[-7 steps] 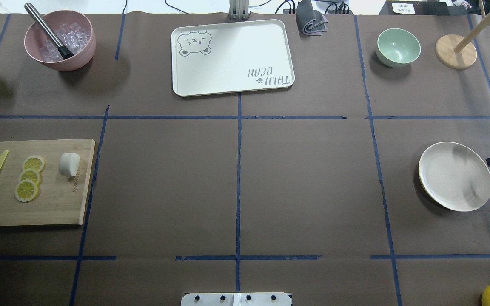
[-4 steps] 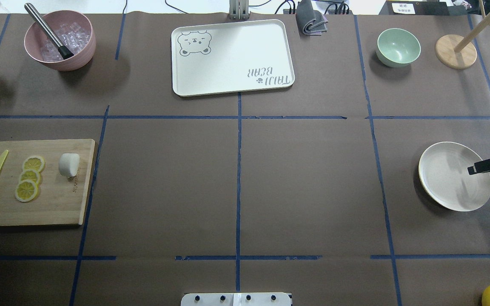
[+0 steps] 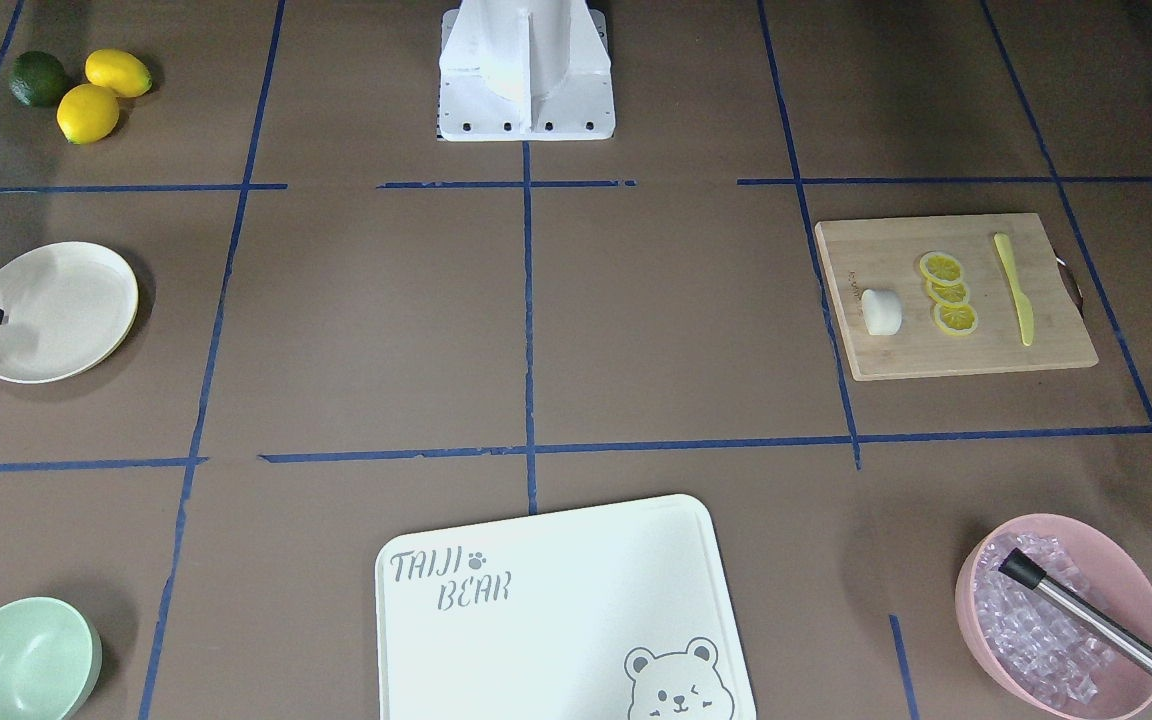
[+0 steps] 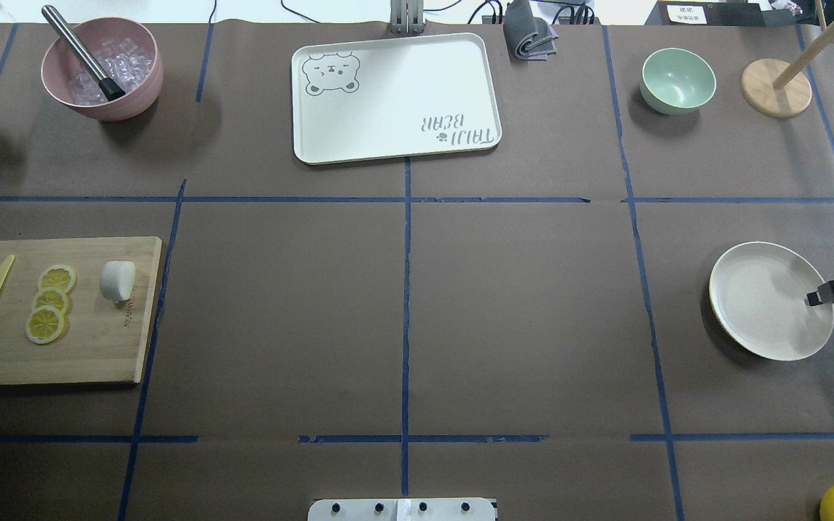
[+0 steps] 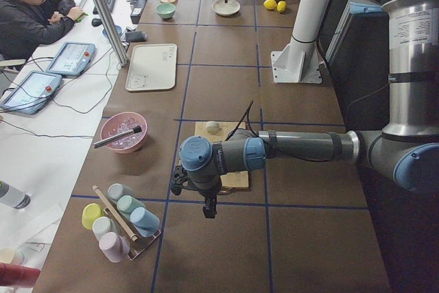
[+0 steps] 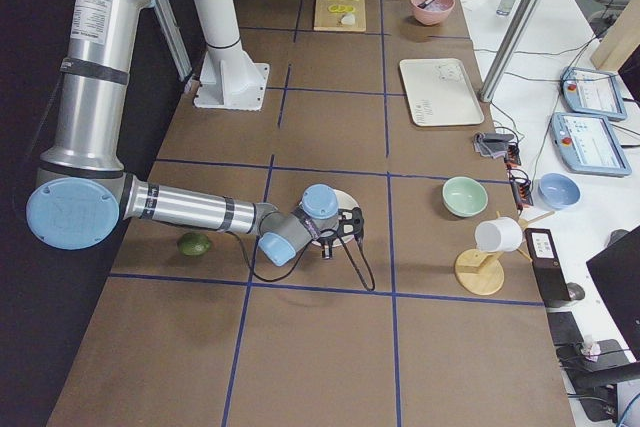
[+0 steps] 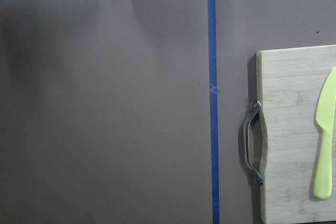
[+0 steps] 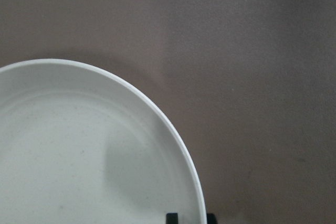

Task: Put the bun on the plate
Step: 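Reach the right gripper down to the rim of the white plate, then grip the plate rim with the right gripper and slide it toward table center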

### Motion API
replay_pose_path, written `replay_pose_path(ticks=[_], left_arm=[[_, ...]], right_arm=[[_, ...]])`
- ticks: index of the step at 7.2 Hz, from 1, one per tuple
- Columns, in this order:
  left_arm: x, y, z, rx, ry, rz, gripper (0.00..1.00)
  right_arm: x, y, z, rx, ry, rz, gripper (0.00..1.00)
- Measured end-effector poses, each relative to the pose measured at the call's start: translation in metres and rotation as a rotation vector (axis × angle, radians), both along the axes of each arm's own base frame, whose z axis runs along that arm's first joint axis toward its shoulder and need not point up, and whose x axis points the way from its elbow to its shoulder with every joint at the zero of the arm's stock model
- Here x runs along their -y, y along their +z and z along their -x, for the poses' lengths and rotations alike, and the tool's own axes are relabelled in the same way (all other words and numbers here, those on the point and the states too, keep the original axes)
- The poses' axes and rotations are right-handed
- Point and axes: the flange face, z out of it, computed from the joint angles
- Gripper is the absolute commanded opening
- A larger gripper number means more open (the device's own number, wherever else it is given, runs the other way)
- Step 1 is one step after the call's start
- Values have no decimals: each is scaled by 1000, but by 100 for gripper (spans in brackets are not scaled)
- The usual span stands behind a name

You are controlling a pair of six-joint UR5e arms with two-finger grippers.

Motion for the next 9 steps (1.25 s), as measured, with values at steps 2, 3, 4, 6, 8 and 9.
replay_pose_path(ticks=[2, 3, 4, 6, 8, 9], left_arm=[[0, 0, -1, -1, 2, 0, 100], [0, 0, -1, -1, 3, 0, 100], [0, 0, -2, -1, 3, 1, 100], [0, 0, -2, -1, 3, 1, 100], [-1, 1, -2, -1, 3, 4, 100], [-1, 1, -2, -2, 3, 5, 100]], right_arm=[[2, -12, 1, 16, 1, -13, 1], [4, -29, 4, 39, -3, -29, 1], [8, -51, 8, 75, -3, -33, 2], [27, -103, 38, 154, 18, -5, 3], [44, -150, 86, 218, 17, 30, 4], [49, -177, 119, 247, 16, 54, 5]])
